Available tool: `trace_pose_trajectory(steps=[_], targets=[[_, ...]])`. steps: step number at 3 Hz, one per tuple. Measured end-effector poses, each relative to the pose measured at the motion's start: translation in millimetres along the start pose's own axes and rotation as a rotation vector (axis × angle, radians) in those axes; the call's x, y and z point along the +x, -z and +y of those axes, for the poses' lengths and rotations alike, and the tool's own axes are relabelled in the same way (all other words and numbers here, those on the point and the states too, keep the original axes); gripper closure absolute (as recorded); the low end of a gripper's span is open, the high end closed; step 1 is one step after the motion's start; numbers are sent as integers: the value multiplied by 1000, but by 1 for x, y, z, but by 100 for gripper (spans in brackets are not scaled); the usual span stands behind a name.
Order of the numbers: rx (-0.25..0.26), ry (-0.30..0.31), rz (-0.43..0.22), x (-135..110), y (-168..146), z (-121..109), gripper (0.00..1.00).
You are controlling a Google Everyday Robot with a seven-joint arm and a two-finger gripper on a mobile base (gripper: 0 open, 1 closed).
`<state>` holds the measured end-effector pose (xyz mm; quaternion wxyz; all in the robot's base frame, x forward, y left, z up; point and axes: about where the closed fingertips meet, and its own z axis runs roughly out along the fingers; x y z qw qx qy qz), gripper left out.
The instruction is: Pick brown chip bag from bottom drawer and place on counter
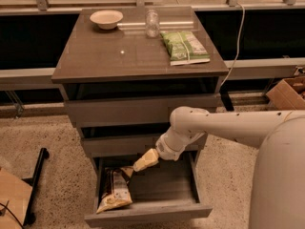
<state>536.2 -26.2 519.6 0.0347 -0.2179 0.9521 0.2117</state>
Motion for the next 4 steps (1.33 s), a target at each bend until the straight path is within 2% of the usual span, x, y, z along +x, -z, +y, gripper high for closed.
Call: trace_pose_trajectory(steps=[1, 2, 3, 4], targets=[[0, 0, 0, 0, 0, 0, 0], [-20, -65, -26, -2, -20, -2, 0], [-85, -121, -49, -14, -54, -3, 0], [-139, -180, -56, -26, -94, -12, 0]])
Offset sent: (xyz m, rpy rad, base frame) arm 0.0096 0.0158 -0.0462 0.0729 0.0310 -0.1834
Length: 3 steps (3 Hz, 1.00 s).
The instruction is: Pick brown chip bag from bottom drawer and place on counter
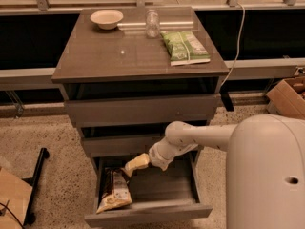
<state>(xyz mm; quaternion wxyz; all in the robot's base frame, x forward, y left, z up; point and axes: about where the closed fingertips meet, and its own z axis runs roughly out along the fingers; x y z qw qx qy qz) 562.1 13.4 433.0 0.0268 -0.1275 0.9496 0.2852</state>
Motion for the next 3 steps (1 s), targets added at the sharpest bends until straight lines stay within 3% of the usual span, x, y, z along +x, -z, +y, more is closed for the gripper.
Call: trace_pose_trajectory(steps=[2, 3], targets=[[-76, -103, 24, -16, -72, -31, 0], [-85, -117, 24, -19, -81, -36, 0]])
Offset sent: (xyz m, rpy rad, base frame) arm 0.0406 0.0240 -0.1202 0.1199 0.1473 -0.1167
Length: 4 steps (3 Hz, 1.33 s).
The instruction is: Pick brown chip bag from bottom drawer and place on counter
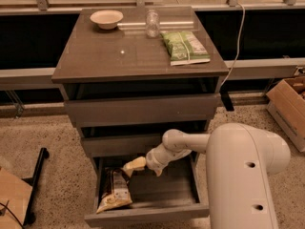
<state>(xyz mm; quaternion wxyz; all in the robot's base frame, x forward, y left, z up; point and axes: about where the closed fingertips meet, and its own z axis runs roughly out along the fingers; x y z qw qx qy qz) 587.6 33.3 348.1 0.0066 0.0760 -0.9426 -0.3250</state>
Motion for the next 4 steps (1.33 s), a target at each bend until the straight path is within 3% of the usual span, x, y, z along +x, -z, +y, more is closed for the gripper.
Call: trace_pose_trajectory(steps=[1, 2, 4], targets=[[11, -19, 1, 1, -5, -2, 0], [-31, -69, -11, -5, -29, -5, 0], [-118, -184, 14, -24, -110, -18, 0]])
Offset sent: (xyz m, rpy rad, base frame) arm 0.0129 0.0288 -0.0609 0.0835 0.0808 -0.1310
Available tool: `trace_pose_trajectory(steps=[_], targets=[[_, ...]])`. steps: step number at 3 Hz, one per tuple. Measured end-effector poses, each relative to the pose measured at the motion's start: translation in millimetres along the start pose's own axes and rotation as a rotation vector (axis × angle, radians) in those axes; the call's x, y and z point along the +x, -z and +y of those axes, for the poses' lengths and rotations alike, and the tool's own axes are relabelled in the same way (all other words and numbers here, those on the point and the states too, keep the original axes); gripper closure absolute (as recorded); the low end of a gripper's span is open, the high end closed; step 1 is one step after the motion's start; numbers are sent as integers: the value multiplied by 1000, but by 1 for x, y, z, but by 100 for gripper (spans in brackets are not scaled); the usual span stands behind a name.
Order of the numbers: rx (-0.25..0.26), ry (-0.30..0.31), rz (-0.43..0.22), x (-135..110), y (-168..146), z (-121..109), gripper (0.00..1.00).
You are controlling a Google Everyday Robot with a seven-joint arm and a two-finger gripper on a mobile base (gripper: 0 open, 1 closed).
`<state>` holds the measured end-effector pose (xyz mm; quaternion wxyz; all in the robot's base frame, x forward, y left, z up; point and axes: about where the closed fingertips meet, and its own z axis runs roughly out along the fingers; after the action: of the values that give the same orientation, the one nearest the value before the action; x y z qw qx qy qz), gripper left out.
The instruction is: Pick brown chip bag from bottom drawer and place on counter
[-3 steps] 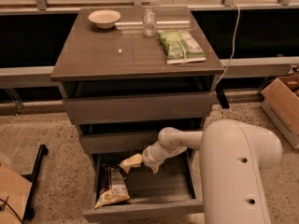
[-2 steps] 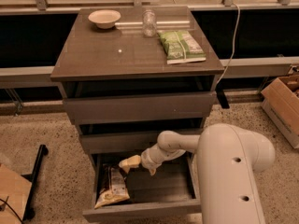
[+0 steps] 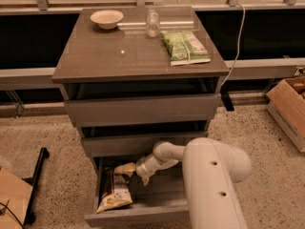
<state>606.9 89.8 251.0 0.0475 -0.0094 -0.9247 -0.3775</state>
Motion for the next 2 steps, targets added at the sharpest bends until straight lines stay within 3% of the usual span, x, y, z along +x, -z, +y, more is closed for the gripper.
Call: trace_pose_trajectory(steps=[2], targets=[[-51, -90, 99, -3, -68, -15, 0]])
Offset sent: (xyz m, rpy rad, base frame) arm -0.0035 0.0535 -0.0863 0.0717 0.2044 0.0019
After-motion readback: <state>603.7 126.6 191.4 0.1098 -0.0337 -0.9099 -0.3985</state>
